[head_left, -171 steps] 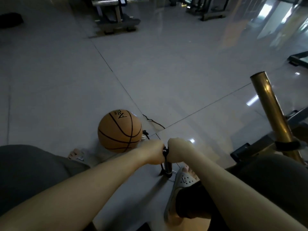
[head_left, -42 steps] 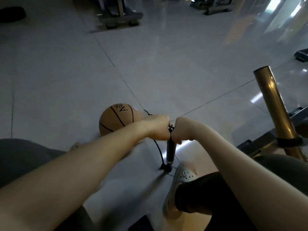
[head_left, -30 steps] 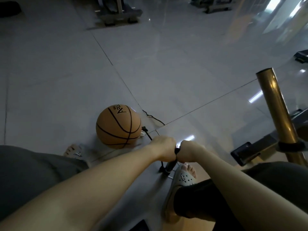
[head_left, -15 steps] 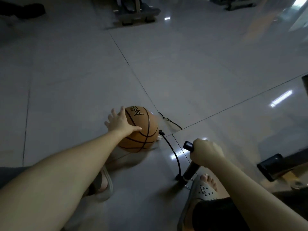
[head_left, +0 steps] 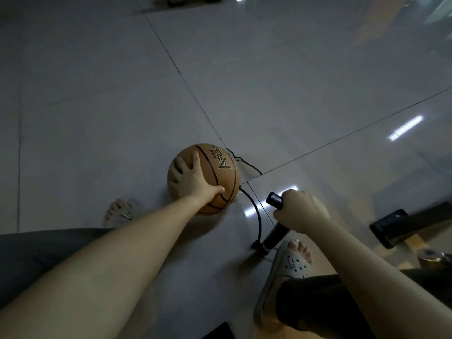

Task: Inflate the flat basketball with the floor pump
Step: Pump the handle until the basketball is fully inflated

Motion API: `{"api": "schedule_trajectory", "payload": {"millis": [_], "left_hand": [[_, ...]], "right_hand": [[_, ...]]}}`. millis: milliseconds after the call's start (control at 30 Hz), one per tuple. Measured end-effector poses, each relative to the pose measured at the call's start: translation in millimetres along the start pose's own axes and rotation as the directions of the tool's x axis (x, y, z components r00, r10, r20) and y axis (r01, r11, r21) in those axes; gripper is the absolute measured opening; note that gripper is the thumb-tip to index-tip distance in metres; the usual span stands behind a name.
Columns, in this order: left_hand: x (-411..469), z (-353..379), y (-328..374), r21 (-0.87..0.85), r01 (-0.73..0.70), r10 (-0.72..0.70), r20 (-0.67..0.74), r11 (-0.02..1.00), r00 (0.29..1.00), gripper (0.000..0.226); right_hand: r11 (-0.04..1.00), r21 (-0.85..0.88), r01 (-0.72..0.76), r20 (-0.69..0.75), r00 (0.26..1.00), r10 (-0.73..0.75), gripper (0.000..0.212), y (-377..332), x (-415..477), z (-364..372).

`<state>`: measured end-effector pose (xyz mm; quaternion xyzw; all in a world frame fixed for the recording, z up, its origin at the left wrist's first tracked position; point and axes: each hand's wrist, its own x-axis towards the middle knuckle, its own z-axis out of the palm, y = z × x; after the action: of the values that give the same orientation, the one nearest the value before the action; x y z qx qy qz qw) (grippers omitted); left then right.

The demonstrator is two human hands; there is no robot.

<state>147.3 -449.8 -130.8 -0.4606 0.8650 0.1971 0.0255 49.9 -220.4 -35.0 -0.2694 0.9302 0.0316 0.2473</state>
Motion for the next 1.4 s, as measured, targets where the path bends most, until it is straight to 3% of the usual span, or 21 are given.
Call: {"api": "schedule_trajectory", "payload": {"millis": [133,267,367,400,467,500,567,633,733,833,867,933,967,1033,1100,1200,1300,1400], "left_hand": [[-47,12,-1,0.052,-0.015,0.019,-0.063,0.999,0.998,0.137],[-70,-8,-6,0.115,0.005,-0.011,0.052,0.993,0.999,0.127],[-71,-44,-2,0.233,0.077,-0.121,0.181,0.969,0.976,0.123],[-71,-60,5,0.248,0.067,-0.124,0.223,0.966,0.967,0.113],[-70,-98,28,0.122,-0.1,0.062,0.283,0.987,0.957,0.068],[-70,-121,44,-0.018,-0.2,0.195,0.326,0.98,0.925,0.047],[-82,-171,80,-0.274,-0.342,0.435,0.459,0.899,0.775,0.042],[-103,-205,109,-0.263,-0.507,0.554,0.582,0.821,0.595,0.049],[-124,-220,131,0.041,-0.709,0.482,0.705,0.705,0.52,0.052],[-134,-205,145,0.006,-0.717,0.415,0.813,0.697,0.409,0.042],[-136,-190,150,-0.006,-0.706,0.41,0.817,0.708,0.405,0.032],[-139,-150,154,0.077,-0.725,0.447,0.741,0.685,0.501,0.016],[-140,-133,152,0.139,-0.745,0.498,0.663,0.652,0.559,0.015],[-132,-94,141,0.15,-0.74,0.559,0.562,0.655,0.609,0.017],[-124,-65,132,0.146,-0.688,0.513,0.561,0.711,0.649,0.019],[-124,-34,125,0.294,-0.606,0.362,0.585,0.739,0.726,0.017],[-127,-30,124,0.26,-0.665,0.446,0.567,0.7,0.692,0.017],[-140,-44,126,0.301,-0.647,0.38,0.61,0.7,0.695,0.019]], "right_hand": [[0.993,0.097,-0.073,0.211,0.976,0.052,0.047,2,-18,-11],[0.957,0.264,-0.124,0.361,0.932,0.021,0.048,-3,-45,-21],[0.956,0.294,-0.019,0.26,0.964,-0.061,0.044,-5,-60,-57],[0.956,0.292,0.026,0.215,0.972,-0.092,0.039,-6,-66,-75],[0.954,0.276,0.118,0.169,0.971,-0.169,0.03,-9,-80,-111],[0.951,0.265,0.162,0.168,0.963,-0.211,0.029,-12,-87,-125],[0.943,0.233,0.236,0.174,0.944,-0.28,0.029,-16,-97,-145],[0.944,0.175,0.279,0.2,0.929,-0.311,0.029,-17,-102,-154],[0.953,0.164,0.255,0.261,0.92,-0.292,0.029,-10,-99,-150],[0.966,0.185,0.182,0.331,0.914,-0.235,0.026,-1,-87,-131],[0.971,0.175,0.163,0.356,0.909,-0.217,0.022,-1,-82,-122],[0.981,0.124,0.151,0.368,0.911,-0.187,0.022,-3,-66,-98],[0.985,0.092,0.145,0.358,0.918,-0.169,0.026,-5,-60,-87],[0.99,0.064,0.125,0.343,0.929,-0.139,0.026,-6,-45,-61],[0.985,0.082,0.152,0.335,0.927,-0.171,0.019,-6,-35,-39],[0.987,0.059,0.151,0.347,0.924,-0.162,0.027,-5,-28,-17],[0.99,0.035,0.137,0.318,0.937,-0.141,0.03,-2,-25,-10],[0.992,0.001,0.126,0.338,0.934,-0.119,0.037,-4,-41,-10]]}}
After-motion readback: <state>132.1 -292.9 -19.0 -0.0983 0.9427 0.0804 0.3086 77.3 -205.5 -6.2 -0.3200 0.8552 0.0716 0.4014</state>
